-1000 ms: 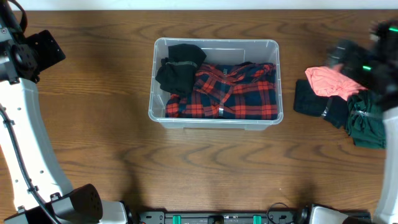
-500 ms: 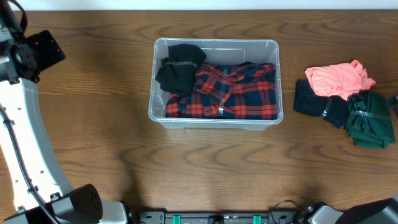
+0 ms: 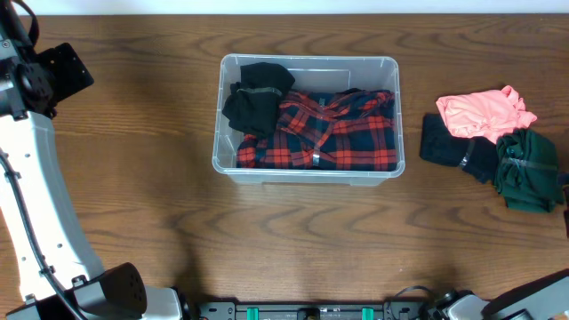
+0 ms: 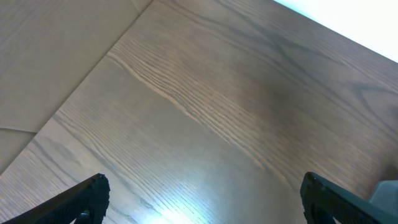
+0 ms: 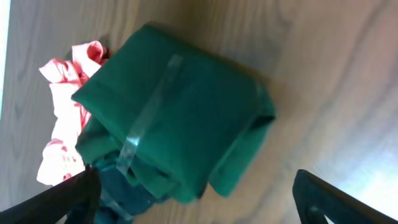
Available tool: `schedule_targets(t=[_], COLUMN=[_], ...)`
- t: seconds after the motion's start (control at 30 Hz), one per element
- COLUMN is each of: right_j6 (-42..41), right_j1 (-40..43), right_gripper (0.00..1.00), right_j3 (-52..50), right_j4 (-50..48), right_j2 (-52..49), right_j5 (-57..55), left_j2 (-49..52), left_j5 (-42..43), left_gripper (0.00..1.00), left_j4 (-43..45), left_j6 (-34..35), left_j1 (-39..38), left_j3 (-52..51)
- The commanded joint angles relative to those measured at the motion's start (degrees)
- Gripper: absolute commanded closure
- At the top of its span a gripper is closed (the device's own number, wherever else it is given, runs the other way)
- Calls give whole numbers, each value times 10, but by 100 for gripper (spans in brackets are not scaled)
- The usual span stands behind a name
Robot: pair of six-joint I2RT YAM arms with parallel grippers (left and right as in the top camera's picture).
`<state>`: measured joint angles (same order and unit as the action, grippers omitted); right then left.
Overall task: Pack container
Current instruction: 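Move the right gripper to the dark green garment and grasp it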
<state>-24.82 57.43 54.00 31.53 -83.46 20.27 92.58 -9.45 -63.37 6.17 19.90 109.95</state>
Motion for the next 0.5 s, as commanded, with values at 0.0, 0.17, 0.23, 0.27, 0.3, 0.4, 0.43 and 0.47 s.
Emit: schedule_targets(t=[0.0,0.17,0.23,0.27,0.3,0.4,0.43,0.47], right_j6=[9,9,9,9,9,9,9,9], right_j1=[3,3,3,3,3,3,3,3], right_gripper=[7,9,9,10,10,11,12,13], right_j3=[-10,-10,-10,-10,-10,-10,-10,-10], right_j4=[-19,-47,-52,-54,-58,-64,-66,-68], right_j2=[-35,-80,-94,-99,-104,-120,-125,-132], right_j5=[22,16,12,8,2,-10,-10,-10], left_j2=[-2,-2,-2,-2,-2,-2,-2,-2], left_j5=[-5,-5,-5,-5,-5,-5,-5,-5], left_gripper=[2,2,2,2,2,2,2,2], left_j4=[-2,-2,-2,-2,-2,-2,-2,-2], left_j6=[5,5,5,5,5,5,5,5], left_j1=[3,3,3,3,3,3,3,3], left_j3=[-2,-2,-2,-2,-2,-2,-2,-2])
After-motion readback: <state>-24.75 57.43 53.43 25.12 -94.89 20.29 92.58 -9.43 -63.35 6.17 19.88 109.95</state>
